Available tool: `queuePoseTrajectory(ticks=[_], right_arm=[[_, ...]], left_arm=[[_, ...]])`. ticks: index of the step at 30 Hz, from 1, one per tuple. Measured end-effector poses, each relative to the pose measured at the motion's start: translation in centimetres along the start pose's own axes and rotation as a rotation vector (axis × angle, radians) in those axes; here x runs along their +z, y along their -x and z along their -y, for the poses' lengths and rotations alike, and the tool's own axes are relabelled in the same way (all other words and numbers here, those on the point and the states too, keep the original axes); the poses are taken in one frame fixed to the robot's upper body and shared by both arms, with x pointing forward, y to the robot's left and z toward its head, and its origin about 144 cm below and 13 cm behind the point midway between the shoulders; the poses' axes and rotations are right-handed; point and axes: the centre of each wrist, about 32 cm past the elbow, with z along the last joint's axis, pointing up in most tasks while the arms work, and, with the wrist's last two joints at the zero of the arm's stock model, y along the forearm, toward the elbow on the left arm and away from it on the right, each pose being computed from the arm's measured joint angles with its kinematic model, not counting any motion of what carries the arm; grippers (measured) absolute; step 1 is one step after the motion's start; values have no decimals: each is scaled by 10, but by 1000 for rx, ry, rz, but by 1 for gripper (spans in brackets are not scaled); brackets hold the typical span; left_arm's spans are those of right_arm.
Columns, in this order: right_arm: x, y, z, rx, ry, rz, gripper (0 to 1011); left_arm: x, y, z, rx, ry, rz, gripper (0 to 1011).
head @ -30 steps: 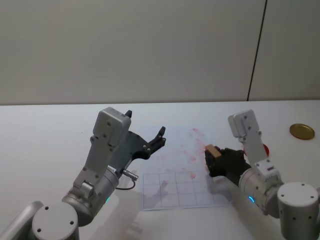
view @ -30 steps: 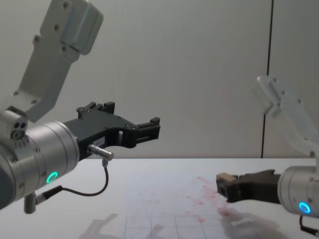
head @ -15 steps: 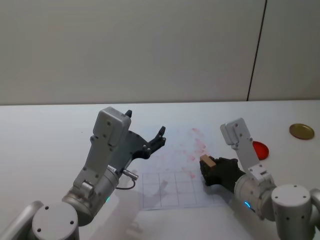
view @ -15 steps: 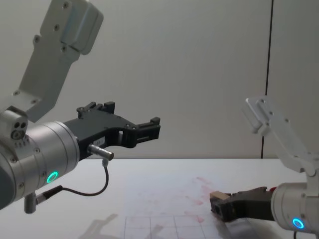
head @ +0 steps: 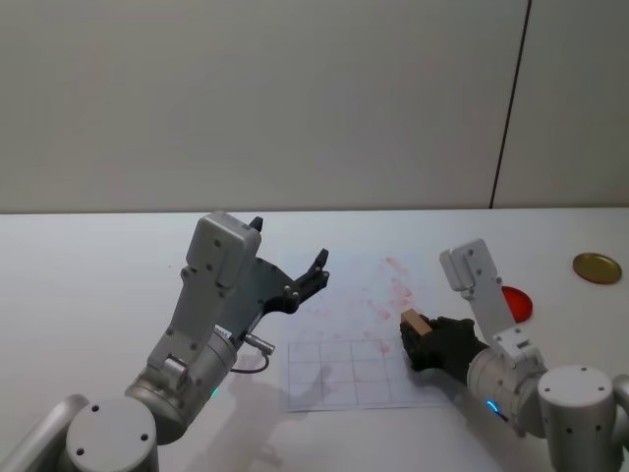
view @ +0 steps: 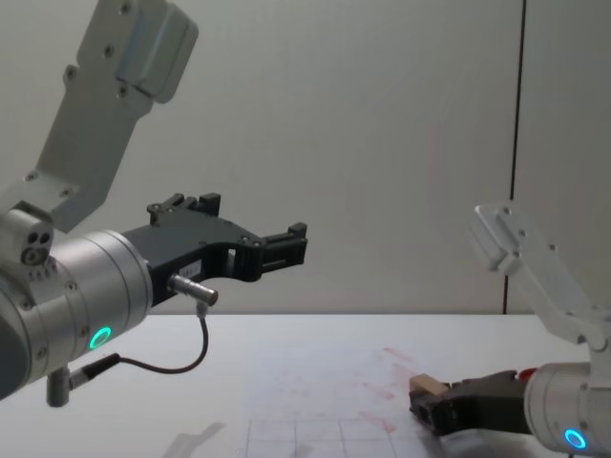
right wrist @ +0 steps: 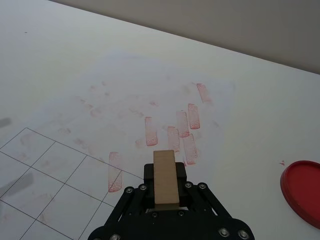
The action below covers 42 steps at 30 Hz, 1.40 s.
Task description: Use the one hand to pick up the stamp and affix it onto the A4 paper.
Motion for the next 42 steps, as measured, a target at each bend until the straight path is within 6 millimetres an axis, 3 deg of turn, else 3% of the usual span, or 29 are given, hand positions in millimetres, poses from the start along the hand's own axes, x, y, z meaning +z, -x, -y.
queuePoseTrajectory(ticks=[13, 22, 35, 42], right_arm=[[-3, -4, -1, -14, 5, -4, 220], [6, -6, 5, -34, -46, 1, 220], [47, -13, 30, -85, -237, 5, 220], [58, -20, 44, -138, -299, -5, 220]], left_arm=[[0, 0, 0, 0, 0, 0, 993], [0, 0, 0, 0, 0, 0, 993], [0, 0, 0, 0, 0, 0, 993], [0, 0, 0, 0, 0, 0, 993]])
